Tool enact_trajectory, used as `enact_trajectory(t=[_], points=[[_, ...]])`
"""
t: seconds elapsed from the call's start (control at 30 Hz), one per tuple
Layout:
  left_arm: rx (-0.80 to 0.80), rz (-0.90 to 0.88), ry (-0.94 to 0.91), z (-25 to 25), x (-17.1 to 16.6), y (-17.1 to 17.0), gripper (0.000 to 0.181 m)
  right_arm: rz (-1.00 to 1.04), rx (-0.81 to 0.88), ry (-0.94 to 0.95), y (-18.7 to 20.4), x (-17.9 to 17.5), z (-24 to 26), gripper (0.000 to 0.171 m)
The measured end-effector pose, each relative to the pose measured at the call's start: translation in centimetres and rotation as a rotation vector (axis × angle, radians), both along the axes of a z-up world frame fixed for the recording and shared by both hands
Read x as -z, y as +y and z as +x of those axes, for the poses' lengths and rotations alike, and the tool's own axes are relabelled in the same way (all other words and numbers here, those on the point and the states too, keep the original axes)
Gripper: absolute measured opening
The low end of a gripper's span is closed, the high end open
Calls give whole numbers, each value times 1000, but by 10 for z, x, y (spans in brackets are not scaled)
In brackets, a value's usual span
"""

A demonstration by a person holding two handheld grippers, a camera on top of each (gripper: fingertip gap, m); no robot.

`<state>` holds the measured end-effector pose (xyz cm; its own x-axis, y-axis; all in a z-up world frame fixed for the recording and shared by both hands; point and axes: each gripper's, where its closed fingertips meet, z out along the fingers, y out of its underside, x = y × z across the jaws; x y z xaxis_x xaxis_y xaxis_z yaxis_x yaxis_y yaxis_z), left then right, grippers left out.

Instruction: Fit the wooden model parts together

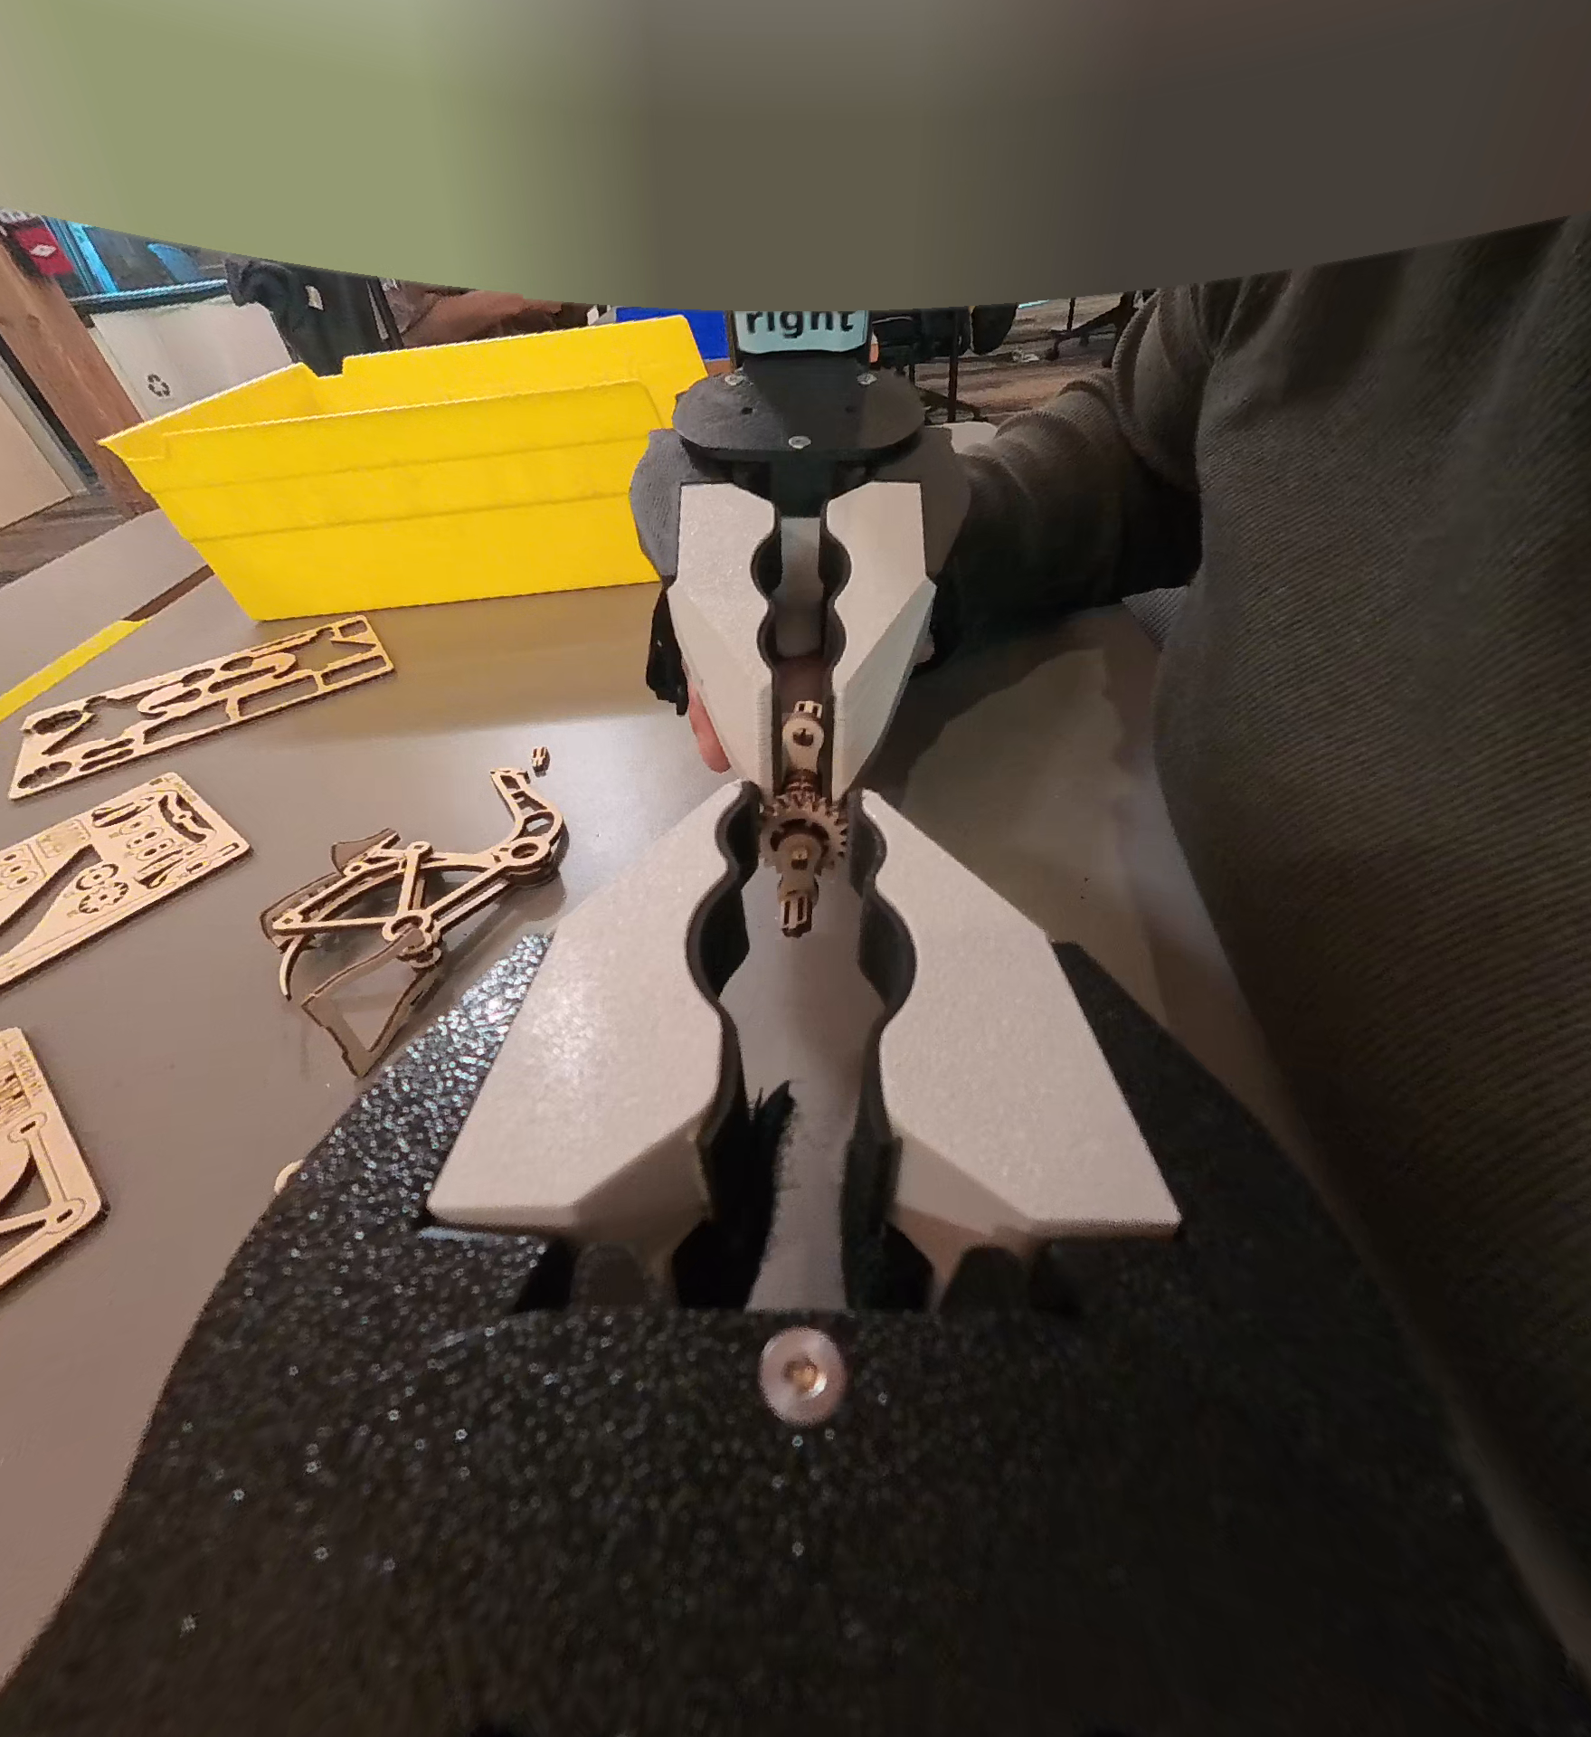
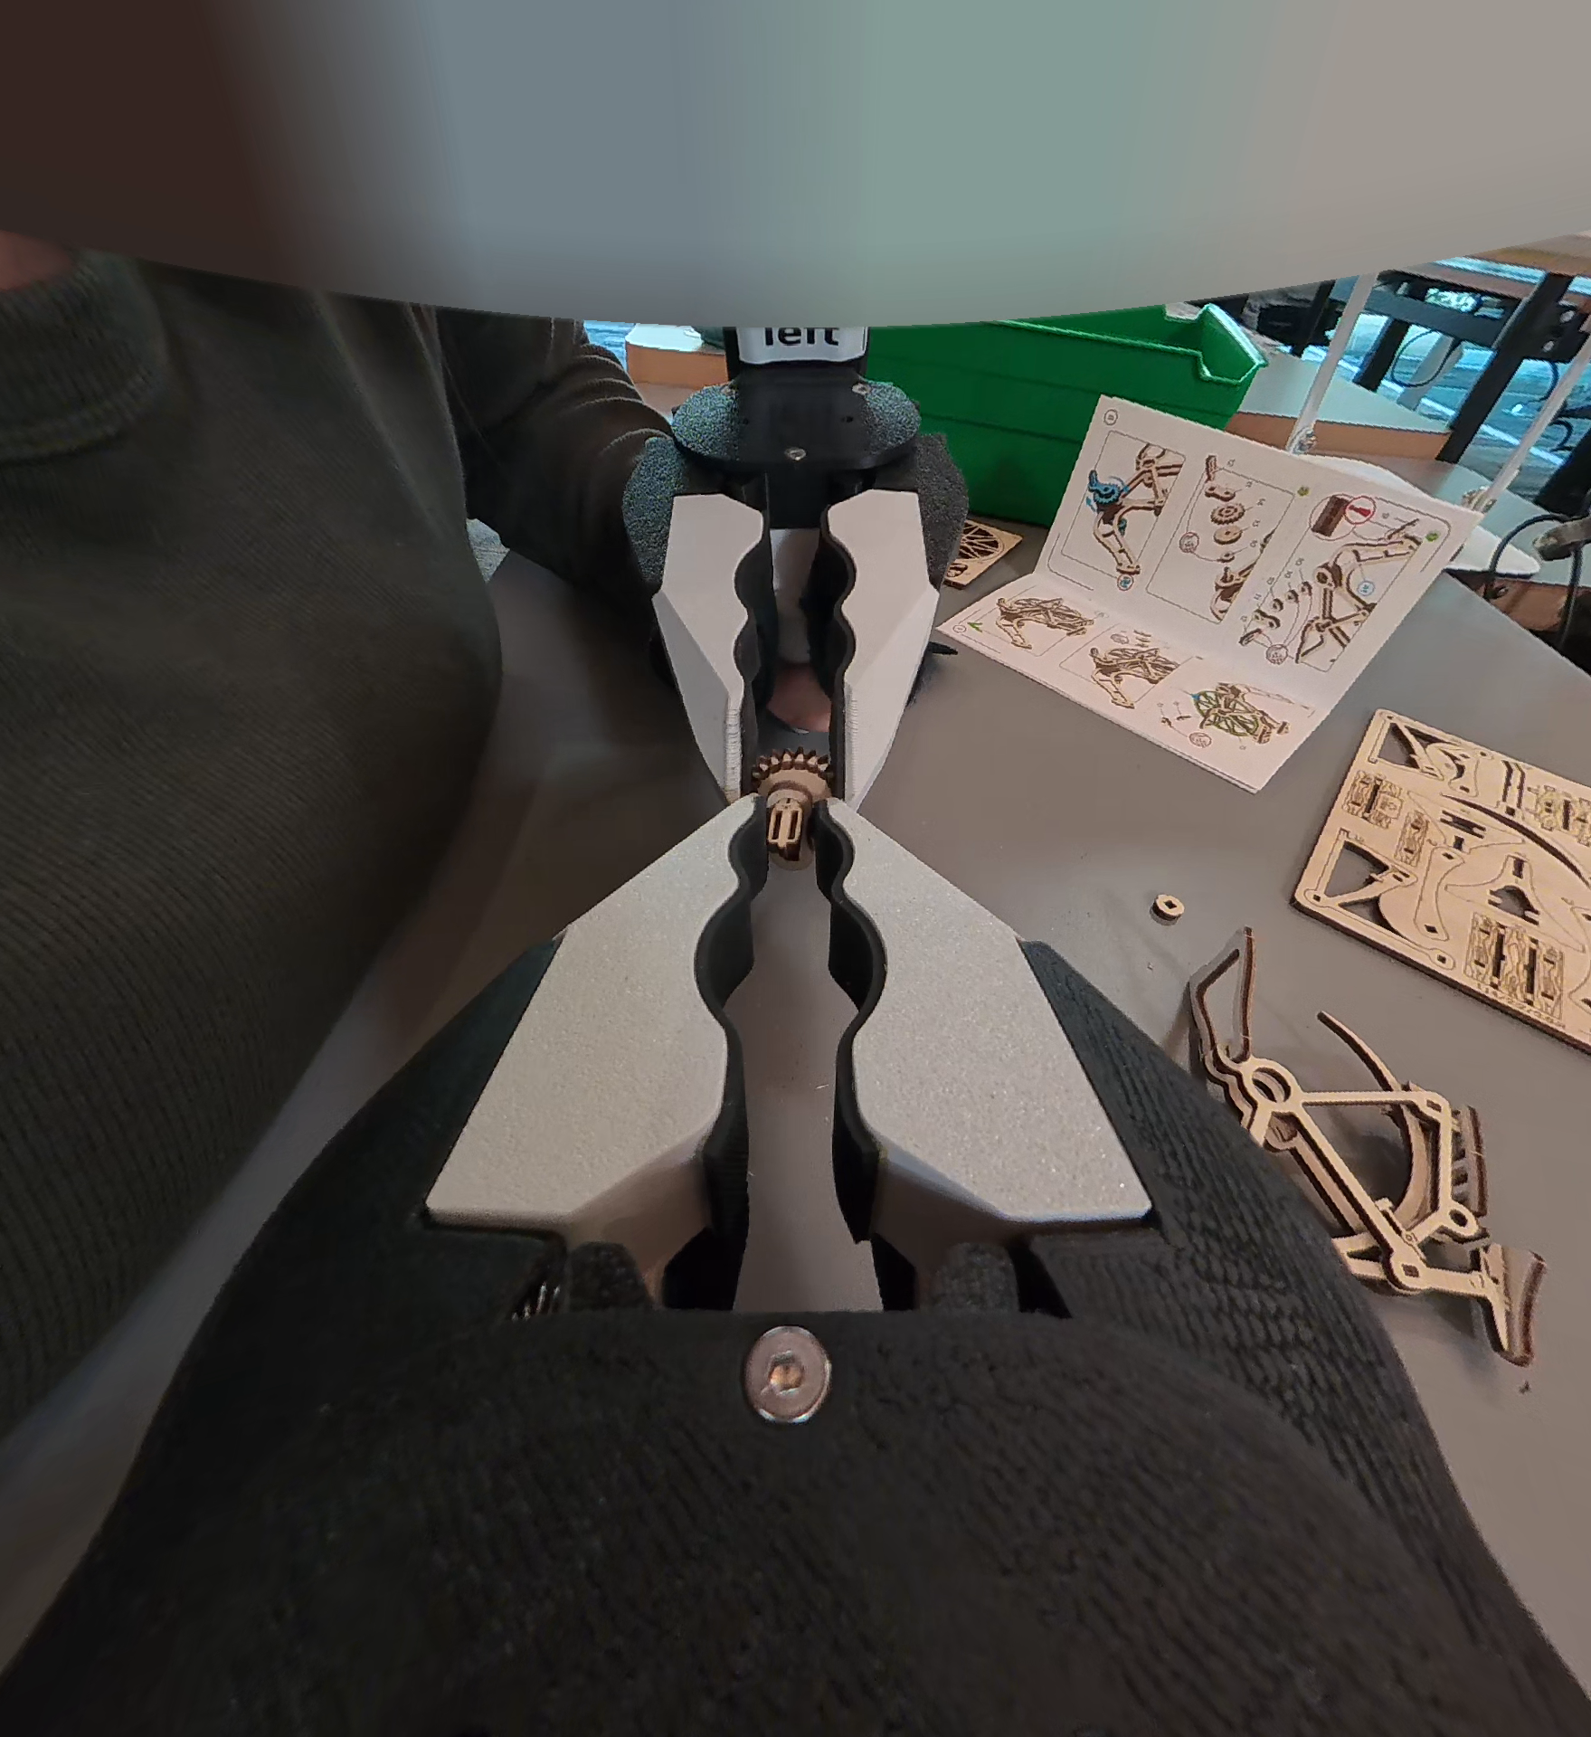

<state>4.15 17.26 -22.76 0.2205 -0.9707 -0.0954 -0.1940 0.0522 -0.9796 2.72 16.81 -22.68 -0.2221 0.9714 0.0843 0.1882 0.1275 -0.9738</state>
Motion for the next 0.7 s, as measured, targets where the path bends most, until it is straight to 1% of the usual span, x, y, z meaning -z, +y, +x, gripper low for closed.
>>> enact_trajectory(t=[0.57,0.7], points=[[-6,-12,-7,0,-1,2,16,11,12,1,2,-1,0,7],[-28,-25,-8,-1,-1,6,16,14,44,1,8,0,-1,9]])
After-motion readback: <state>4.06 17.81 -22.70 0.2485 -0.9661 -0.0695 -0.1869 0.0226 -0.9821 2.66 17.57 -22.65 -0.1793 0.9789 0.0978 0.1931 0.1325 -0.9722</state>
